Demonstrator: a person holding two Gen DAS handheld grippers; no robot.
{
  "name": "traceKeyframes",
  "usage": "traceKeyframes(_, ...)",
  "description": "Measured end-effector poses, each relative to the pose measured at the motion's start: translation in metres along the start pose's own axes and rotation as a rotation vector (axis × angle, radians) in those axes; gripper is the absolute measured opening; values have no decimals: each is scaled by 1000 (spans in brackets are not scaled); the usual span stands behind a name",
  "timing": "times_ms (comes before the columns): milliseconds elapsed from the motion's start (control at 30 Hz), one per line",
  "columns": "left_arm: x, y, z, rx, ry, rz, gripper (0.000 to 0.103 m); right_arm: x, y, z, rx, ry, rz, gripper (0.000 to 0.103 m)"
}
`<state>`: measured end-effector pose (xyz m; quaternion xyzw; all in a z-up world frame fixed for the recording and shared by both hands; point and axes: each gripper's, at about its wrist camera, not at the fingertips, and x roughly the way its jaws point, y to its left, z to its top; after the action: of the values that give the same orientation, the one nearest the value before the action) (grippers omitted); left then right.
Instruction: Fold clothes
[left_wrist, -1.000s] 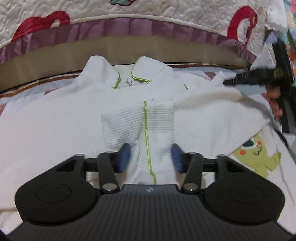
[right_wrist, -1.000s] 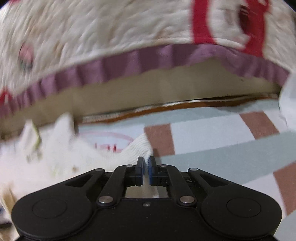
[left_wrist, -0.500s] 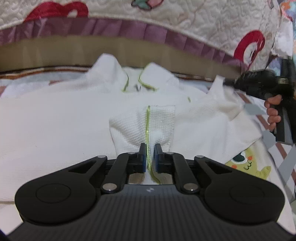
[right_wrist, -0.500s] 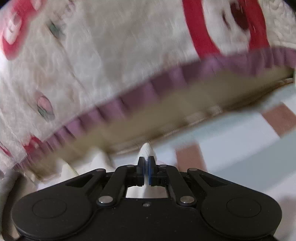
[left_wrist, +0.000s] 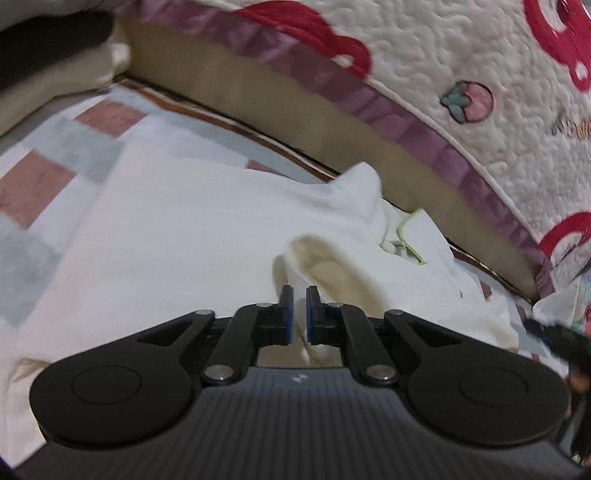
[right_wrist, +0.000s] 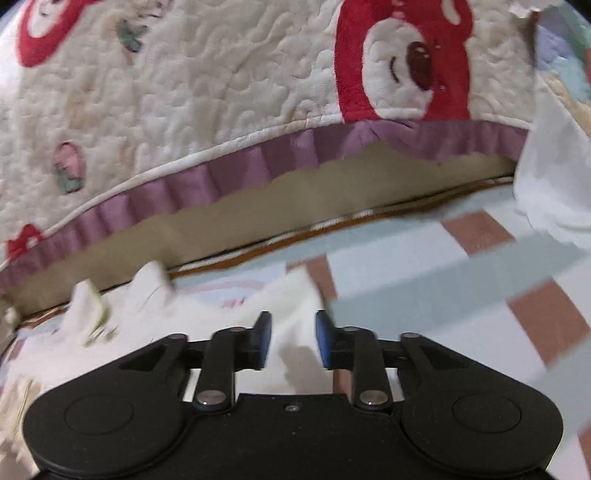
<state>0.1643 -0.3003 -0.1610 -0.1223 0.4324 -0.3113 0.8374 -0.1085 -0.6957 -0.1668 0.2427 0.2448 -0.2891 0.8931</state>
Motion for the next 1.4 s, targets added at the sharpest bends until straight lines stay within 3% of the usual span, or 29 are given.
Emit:
traceKeyframes(100, 0, -2, 0, -3, 19, -52, 16, -23, 6, -27, -86, 29, 7, 52)
traceKeyframes(200, 6, -10, 0, 0, 57, -94, 42, -35, 15, -54, -230, 83, -38, 54)
traceKeyframes(233, 9, -14, -2, 9, 66, -92, 45, -34, 17, -61, -271, 111, -52, 55)
traceKeyframes(300, 12, -21, -5, 42, 70, -77, 45, -32, 18, -72, -319, 127, -59, 55)
traceKeyframes(333, 10, -25, -7, 78, 56, -55, 35, -32, 17, -76, -331, 109, -50, 46)
traceKeyframes(400, 7, -31, -10, 150, 26, -10, 1, -36, 11, -74, -316, 62, -58, 9)
traceKeyframes(500, -2, -37, -14, 236, -24, 39, 1, -50, 9, -71, -285, -28, -80, 8)
traceKeyframes(567, -12, -34, -14, 236, -30, 48, 1, -50, 9, -75, -302, -35, -119, 8)
traceKeyframes(667, -12, -27, -17, 233, 22, 66, 1, -42, 1, -80, -255, 1, -138, 8)
traceKeyframes(867, -15, -22, -35, 245, 98, 101, 1, -63, -7, -64, -106, -4, -211, 8)
traceKeyframes(933, -16, -23, -40, 247, 114, 97, 2, -70, -10, -59, -55, -6, -235, 17)
traceKeyframes(967, -16, -24, -41, 247, 117, 92, 2, -75, -12, -50, 17, -22, -143, 17)
traceKeyframes(1000, -16, -25, -43, 252, 118, 94, 2, -74, -11, -41, 72, -14, -47, 27)
traceKeyframes(1033, -17, -26, -45, 262, 116, 100, 2, -68, -3, -31, 52, 3, 6, 40)
traceKeyframes(1133, -18, -29, -50, 293, 112, 121, 2, -47, 24, -6, -58, 43, 117, 47)
traceKeyframes(1200, -18, -26, -51, 280, 114, 113, 2, -23, 32, 14, -51, 83, 154, 49)
traceKeyframes(1300, -17, -21, -48, 237, 119, 73, 2, 22, 32, 38, -24, 166, 113, 49)
traceKeyframes(1400, -19, -20, -39, 196, 88, 13, 9, 63, 16, 43, 168, 270, 103, 49)
